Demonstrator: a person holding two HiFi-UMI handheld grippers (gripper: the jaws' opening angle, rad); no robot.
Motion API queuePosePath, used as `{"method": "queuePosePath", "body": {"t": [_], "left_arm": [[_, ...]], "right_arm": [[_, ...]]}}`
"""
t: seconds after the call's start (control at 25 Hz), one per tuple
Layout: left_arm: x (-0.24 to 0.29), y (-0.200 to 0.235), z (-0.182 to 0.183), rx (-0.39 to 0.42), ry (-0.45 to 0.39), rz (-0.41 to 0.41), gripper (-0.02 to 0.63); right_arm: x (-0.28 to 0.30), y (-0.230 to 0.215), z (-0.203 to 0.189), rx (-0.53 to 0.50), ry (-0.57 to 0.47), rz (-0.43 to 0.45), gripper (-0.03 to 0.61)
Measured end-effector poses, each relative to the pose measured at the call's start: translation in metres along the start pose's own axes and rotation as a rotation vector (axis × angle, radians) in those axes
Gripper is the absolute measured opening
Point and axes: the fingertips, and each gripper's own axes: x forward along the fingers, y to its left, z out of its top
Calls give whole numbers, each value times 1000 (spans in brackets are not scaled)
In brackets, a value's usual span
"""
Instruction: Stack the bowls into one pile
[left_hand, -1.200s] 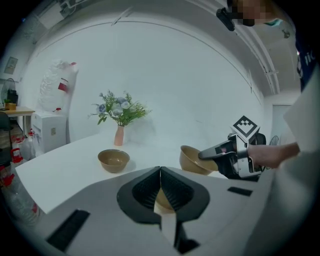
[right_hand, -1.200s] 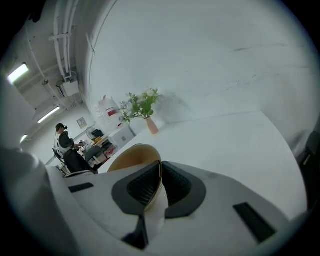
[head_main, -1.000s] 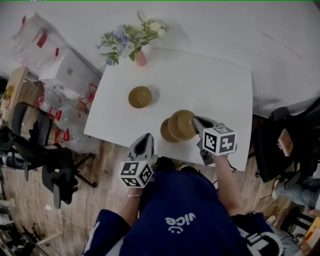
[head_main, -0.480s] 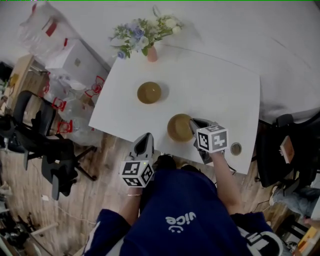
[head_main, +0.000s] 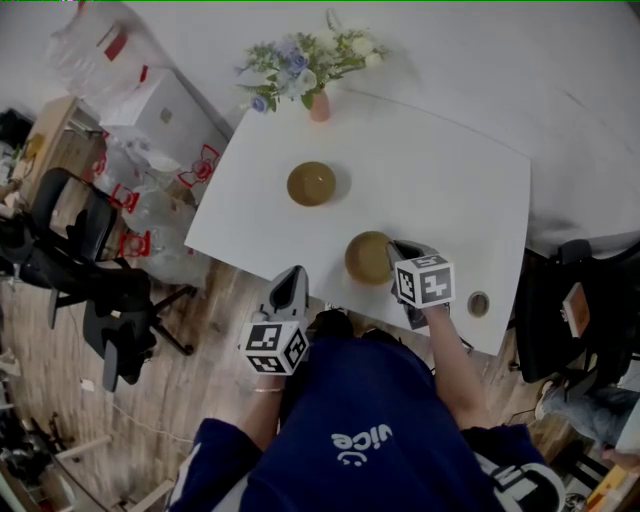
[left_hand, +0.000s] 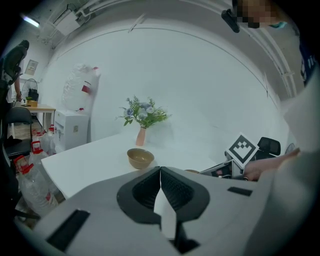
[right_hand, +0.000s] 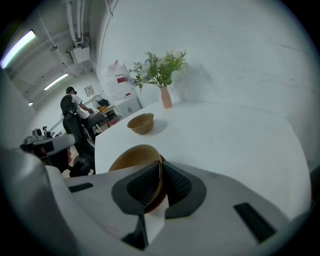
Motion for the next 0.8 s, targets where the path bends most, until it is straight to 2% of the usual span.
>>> {"method": "queuePosePath", "body": {"t": [0.28, 0.48, 0.64, 0.8], "left_arm": [[4, 1, -1, 14, 10, -10, 18], [9, -3, -2, 14, 16, -19, 18], [13, -5, -2, 10, 17, -21, 18], [19, -8, -2, 5, 21, -26, 18]], "right_arm": [[3, 0, -2, -29, 4, -12, 41], [2, 7, -1, -48, 3, 26, 139], [-4, 8, 6, -91, -37, 11, 170], [-10, 7, 17, -85, -66, 19, 170]]}}
